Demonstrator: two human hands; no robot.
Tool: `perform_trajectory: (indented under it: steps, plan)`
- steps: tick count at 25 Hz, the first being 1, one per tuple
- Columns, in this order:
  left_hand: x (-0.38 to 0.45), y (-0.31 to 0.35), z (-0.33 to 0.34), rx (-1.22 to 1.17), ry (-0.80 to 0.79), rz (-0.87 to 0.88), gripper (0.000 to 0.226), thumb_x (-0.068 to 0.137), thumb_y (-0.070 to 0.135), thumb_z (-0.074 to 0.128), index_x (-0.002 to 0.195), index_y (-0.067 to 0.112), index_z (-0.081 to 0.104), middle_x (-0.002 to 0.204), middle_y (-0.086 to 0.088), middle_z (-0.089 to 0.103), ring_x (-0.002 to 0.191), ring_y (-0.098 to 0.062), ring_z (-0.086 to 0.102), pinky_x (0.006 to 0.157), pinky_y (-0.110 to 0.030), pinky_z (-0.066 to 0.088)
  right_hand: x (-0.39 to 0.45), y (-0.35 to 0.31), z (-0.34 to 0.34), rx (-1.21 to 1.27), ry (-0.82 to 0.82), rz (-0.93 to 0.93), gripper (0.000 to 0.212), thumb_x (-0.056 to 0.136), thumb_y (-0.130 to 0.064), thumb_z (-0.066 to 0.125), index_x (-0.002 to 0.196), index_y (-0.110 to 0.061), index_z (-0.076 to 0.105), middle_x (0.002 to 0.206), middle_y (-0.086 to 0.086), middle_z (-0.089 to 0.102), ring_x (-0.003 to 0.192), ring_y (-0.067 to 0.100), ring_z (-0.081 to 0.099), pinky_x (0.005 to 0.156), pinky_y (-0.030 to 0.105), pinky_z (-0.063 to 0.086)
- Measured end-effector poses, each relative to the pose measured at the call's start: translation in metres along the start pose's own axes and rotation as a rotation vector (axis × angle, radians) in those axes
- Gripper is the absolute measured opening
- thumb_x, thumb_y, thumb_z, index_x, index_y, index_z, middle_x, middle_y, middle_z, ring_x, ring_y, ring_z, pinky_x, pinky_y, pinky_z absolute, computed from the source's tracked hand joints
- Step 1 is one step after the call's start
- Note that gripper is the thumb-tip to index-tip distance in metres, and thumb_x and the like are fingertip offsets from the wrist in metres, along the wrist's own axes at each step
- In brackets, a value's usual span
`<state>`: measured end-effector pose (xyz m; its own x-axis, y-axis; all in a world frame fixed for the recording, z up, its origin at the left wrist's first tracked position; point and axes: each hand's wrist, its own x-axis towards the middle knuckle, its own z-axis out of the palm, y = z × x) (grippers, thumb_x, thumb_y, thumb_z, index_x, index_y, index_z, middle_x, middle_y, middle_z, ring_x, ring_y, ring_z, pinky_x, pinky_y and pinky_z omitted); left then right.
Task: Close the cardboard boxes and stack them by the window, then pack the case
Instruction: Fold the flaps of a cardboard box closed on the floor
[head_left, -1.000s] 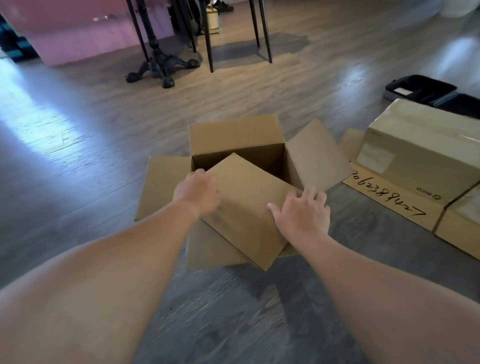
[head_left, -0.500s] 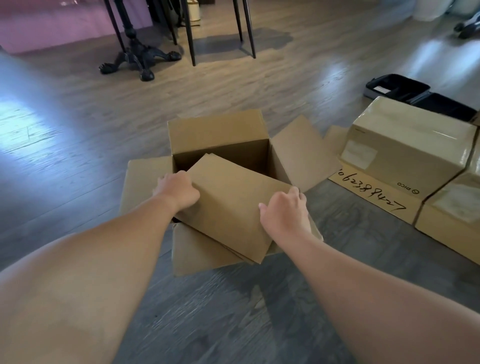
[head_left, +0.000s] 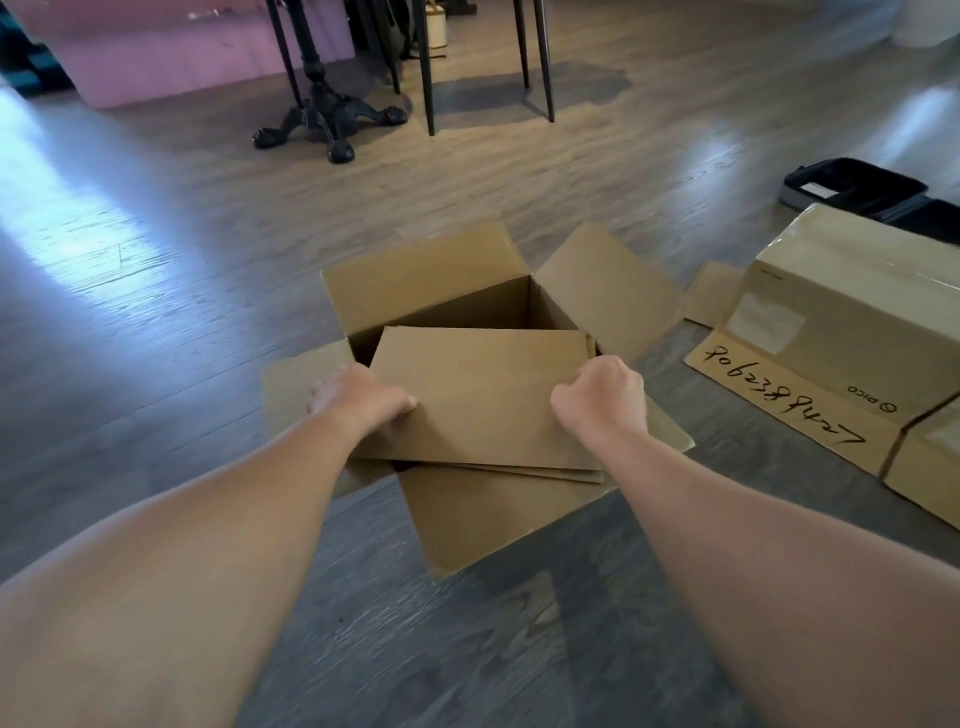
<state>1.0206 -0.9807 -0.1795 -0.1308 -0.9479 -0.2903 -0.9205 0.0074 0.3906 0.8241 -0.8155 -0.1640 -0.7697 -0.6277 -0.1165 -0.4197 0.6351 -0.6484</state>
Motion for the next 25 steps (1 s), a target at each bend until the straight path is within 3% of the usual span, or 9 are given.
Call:
perform_trajectory:
  steps: [2,4,7,10,13,15,17,19,25]
  plan:
    - [-0.001,-0.001,0.002,-0.118,-0.012,-0.042,0.057,0.07,0.048,0.081,0.107,0.01,0.063,0.111,-0.01,0.063,0.109,-0.032,0.056,0.097,-0.046,0.049,0.006,-0.011,0.0,-0.185,-0.038,0.075,0.026,0.085,-0.027,0.063,0.071,-0.019,0.044,0.09,0.0,0.052,0.109,0.034,0.055,0.099,0.05,0.046]
    - [-0.003,-0.003,0.004,-0.219,-0.018,-0.082,0.053,0.07,0.047,0.082,0.105,0.012,0.064,0.11,-0.011,0.063,0.107,-0.032,0.057,0.096,-0.046,0.05,0.014,-0.014,0.004,-0.24,-0.08,0.107,0.016,0.084,-0.031,0.062,0.08,-0.019,0.052,0.102,0.004,0.055,0.122,0.037,0.046,0.105,0.052,0.037]
    - [-0.006,-0.004,0.009,-0.206,0.06,-0.143,0.054,0.074,0.049,0.076,0.109,0.01,0.061,0.119,-0.015,0.056,0.115,-0.036,0.05,0.094,-0.042,0.045,0.032,-0.005,0.004,0.033,-0.253,0.064,0.046,0.087,-0.025,0.066,0.133,-0.02,0.06,0.135,0.006,0.058,0.133,0.034,0.043,0.112,0.054,0.034]
    - [-0.01,0.002,0.014,-0.192,0.153,-0.205,0.067,0.078,0.051,0.072,0.123,0.005,0.056,0.121,-0.017,0.054,0.119,-0.038,0.046,0.094,-0.044,0.042,0.05,-0.007,0.0,0.339,-0.275,-0.017,0.065,0.084,-0.017,0.075,0.145,-0.011,0.051,0.144,0.009,0.054,0.132,0.027,0.05,0.111,0.043,0.041]
    - [-0.013,0.016,0.023,-0.153,0.164,-0.256,0.076,0.088,0.05,0.065,0.134,-0.007,0.043,0.13,-0.022,0.05,0.122,-0.039,0.044,0.098,-0.045,0.042,0.061,-0.002,0.004,-0.07,-0.167,-0.111,0.05,0.088,-0.03,0.068,0.131,-0.008,0.058,0.118,0.01,0.064,0.107,0.03,0.06,0.087,0.034,0.047]
    - [-0.017,0.026,0.031,-0.092,0.131,-0.217,0.056,0.091,0.038,0.06,0.127,-0.004,0.051,0.13,-0.024,0.047,0.121,-0.039,0.043,0.098,-0.045,0.042,0.053,0.008,0.011,-0.375,-0.223,-0.22,0.031,0.093,-0.04,0.059,0.111,-0.015,0.057,0.097,0.004,0.061,0.088,0.027,0.056,0.075,0.038,0.046]
    - [-0.025,0.032,0.038,-0.023,0.093,-0.14,0.032,0.088,0.032,0.059,0.108,0.007,0.063,0.131,-0.022,0.043,0.12,-0.04,0.041,0.1,-0.045,0.039,0.047,0.015,0.018,-0.565,-0.246,-0.322,0.026,0.096,-0.046,0.049,0.095,-0.02,0.051,0.096,0.005,0.063,0.09,0.029,0.057,0.08,0.043,0.047]
    - [-0.031,0.033,0.04,0.086,0.076,-0.061,0.02,0.086,0.029,0.058,0.094,0.012,0.065,0.131,-0.02,0.042,0.12,-0.04,0.039,0.099,-0.046,0.038,0.046,0.019,0.019,-0.622,-0.252,-0.346,0.036,0.097,-0.051,0.045,0.082,-0.018,0.052,0.087,0.003,0.061,0.086,0.027,0.057,0.08,0.044,0.045]
    - [-0.035,0.027,0.031,0.274,0.09,0.056,0.011,0.082,0.028,0.059,0.08,0.018,0.062,0.122,-0.014,0.045,0.114,-0.036,0.042,0.092,-0.043,0.039,0.034,0.033,0.017,-0.552,-0.269,-0.265,0.035,0.094,-0.044,0.056,0.07,-0.019,0.058,0.066,0.0,0.061,0.059,0.018,0.058,0.047,0.028,0.037]
